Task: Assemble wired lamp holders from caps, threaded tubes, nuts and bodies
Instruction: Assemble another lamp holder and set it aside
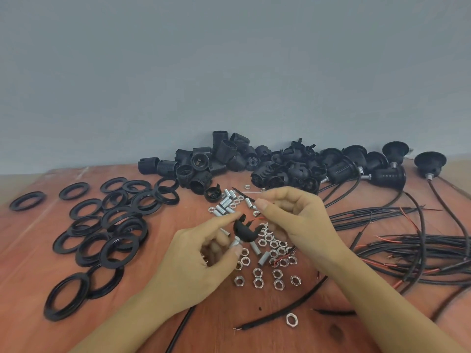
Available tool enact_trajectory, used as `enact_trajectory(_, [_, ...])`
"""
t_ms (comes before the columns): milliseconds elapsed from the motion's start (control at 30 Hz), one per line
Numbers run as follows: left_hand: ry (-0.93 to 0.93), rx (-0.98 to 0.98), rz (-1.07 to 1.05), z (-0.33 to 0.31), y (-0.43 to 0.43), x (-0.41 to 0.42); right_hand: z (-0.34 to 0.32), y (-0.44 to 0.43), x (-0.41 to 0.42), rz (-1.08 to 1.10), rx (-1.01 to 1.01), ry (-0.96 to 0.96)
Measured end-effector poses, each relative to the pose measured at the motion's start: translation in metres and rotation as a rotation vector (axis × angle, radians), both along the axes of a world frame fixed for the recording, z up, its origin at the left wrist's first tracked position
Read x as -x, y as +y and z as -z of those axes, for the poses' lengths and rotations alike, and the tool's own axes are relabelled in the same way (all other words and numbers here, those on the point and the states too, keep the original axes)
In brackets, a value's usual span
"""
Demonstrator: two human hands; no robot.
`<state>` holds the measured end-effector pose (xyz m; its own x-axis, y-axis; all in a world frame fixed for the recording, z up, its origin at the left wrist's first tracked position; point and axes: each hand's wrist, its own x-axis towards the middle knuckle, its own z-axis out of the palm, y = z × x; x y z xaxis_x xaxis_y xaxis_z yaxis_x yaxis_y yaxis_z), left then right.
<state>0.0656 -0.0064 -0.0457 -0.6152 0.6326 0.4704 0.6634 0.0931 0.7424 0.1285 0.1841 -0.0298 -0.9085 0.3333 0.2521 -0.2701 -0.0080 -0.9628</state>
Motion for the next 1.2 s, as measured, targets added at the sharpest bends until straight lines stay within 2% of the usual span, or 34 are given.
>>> enact_trajectory(167, [-0.18,-0.014,0.035,-0.003,-0.002,0.0,0.007,-0.015,0.002,0.004,0.074,0.022])
enact_trajectory(333, [-0.551,-0.074,0.098,-0.011,0.003,-0.002,0.011,-0.025,0.002,-0.033,-0.018,0.046])
enact_trajectory(467, [-0.663,-0.092,0.116,-0.012,0.003,0.001,0.011,-0.028,0.001,-0.016,-0.086,0.042])
enact_trajectory(567, [-0.745,-0.101,0.136,-0.012,0.0,0.005,0.009,-0.029,0.001,-0.018,-0.052,0.061])
enact_trajectory(767, [-0.769,-0.058,0.128,-0.011,0.002,0.002,0.002,-0.034,-0.002,-0.017,0.051,0.114])
enact_trajectory(933, [-0.779,-0.083,0.068,-0.015,0.002,0.002,0.002,-0.031,-0.003,0.03,0.012,0.111])
enact_trajectory(1200, [-0.765,-0.157,-0.054,-0.02,0.001,0.003,0.004,-0.033,-0.003,-0.01,-0.021,0.089])
